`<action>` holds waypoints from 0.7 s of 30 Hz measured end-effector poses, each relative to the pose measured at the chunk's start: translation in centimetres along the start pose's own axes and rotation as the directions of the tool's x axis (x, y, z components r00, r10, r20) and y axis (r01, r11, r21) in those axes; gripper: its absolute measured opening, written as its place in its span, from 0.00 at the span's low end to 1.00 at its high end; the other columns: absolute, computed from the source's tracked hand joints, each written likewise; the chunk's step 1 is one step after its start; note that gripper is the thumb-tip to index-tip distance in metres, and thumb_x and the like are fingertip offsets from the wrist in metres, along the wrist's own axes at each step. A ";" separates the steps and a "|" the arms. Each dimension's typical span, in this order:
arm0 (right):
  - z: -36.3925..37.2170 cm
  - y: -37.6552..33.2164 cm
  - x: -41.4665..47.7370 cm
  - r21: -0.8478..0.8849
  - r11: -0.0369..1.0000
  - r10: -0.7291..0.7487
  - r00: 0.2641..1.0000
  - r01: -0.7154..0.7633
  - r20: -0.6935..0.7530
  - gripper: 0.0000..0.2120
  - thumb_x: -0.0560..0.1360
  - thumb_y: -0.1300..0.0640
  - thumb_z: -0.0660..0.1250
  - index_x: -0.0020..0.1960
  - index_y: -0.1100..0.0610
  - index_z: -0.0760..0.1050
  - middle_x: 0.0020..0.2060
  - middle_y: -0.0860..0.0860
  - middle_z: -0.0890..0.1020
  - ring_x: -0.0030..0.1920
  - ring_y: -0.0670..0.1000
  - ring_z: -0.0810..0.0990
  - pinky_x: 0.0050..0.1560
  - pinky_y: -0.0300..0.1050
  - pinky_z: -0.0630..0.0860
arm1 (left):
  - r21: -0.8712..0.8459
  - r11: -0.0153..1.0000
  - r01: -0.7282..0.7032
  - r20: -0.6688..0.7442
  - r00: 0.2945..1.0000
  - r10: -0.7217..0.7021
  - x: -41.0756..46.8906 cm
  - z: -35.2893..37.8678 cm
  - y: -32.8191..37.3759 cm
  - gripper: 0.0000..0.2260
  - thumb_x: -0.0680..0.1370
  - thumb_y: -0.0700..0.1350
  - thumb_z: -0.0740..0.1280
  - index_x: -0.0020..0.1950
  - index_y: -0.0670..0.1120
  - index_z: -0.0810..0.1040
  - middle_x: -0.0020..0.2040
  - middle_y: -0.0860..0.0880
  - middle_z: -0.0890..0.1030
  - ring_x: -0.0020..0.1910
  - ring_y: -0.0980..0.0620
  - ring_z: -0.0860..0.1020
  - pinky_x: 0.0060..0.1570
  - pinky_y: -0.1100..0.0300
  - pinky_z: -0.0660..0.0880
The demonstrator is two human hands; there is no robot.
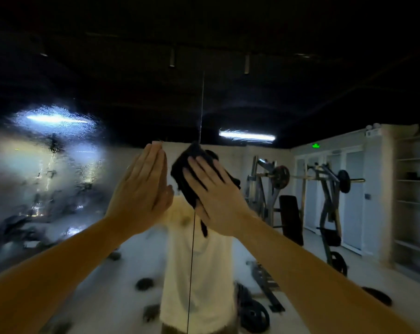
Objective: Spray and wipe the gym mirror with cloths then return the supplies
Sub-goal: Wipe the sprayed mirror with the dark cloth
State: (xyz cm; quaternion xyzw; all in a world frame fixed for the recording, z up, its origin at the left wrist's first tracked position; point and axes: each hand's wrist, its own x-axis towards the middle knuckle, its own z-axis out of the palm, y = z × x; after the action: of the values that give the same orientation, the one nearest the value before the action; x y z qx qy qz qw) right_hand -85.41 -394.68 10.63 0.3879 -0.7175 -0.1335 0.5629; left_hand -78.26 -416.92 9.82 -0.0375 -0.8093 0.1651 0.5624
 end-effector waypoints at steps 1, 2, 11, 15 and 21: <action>0.4 0.7 -1.6 -0.030 0.997 -0.074 0.997 0.075 0.031 0.32 0.84 0.47 0.54 0.84 0.57 0.52 0.83 0.58 0.53 0.83 0.58 0.47 0.82 0.60 0.44 | -0.009 1.000 0.009 -0.017 1.000 -0.009 -0.7 0.3 0.3 0.33 0.85 0.54 0.54 0.82 0.32 0.53 0.84 0.33 0.52 0.84 0.39 0.49 0.80 0.40 0.57; 0.6 1.8 -3.0 -0.066 0.992 -0.107 0.993 0.111 0.057 0.32 0.84 0.47 0.53 0.84 0.56 0.51 0.83 0.58 0.53 0.83 0.58 0.47 0.82 0.60 0.44 | -0.031 0.999 0.025 -0.030 0.999 -0.026 -1.4 0.6 0.8 0.33 0.85 0.54 0.54 0.82 0.32 0.53 0.84 0.34 0.52 0.84 0.39 0.50 0.81 0.40 0.56; 0.0 8.5 -4.0 0.095 0.716 0.698 0.702 -0.692 -0.140 0.33 0.81 0.51 0.48 0.84 0.59 0.50 0.83 0.59 0.52 0.83 0.60 0.49 0.82 0.62 0.49 | -0.071 0.995 0.070 -0.078 0.994 -0.076 -2.1 1.7 2.7 0.45 0.82 0.66 0.57 0.82 0.32 0.51 0.83 0.33 0.53 0.83 0.36 0.53 0.80 0.38 0.57; 0.4 2.1 -1.3 0.062 0.842 0.539 0.831 -0.536 -0.137 0.33 0.82 0.48 0.45 0.84 0.58 0.46 0.83 0.59 0.49 0.83 0.59 0.45 0.81 0.63 0.48 | -0.058 0.996 0.063 -0.044 0.997 -0.065 -2.2 1.6 2.3 0.44 0.82 0.66 0.57 0.82 0.33 0.51 0.83 0.34 0.53 0.84 0.38 0.52 0.81 0.41 0.54; 1.9 -4.4 -3.1 0.104 0.986 0.136 0.989 -0.130 -0.052 0.32 0.83 0.49 0.53 0.84 0.57 0.51 0.83 0.58 0.52 0.83 0.59 0.46 0.82 0.62 0.45 | -0.059 0.993 0.098 0.002 0.995 -0.098 -5.2 1.2 3.0 0.34 0.87 0.60 0.44 0.83 0.34 0.51 0.84 0.34 0.51 0.84 0.38 0.49 0.81 0.39 0.53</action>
State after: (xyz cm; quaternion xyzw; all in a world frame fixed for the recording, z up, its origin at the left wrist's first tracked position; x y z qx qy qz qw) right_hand -85.13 -395.87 5.12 0.3707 -0.7308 -0.0479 0.5711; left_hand -77.80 -415.62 3.83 -0.0144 -0.8144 0.1135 0.5689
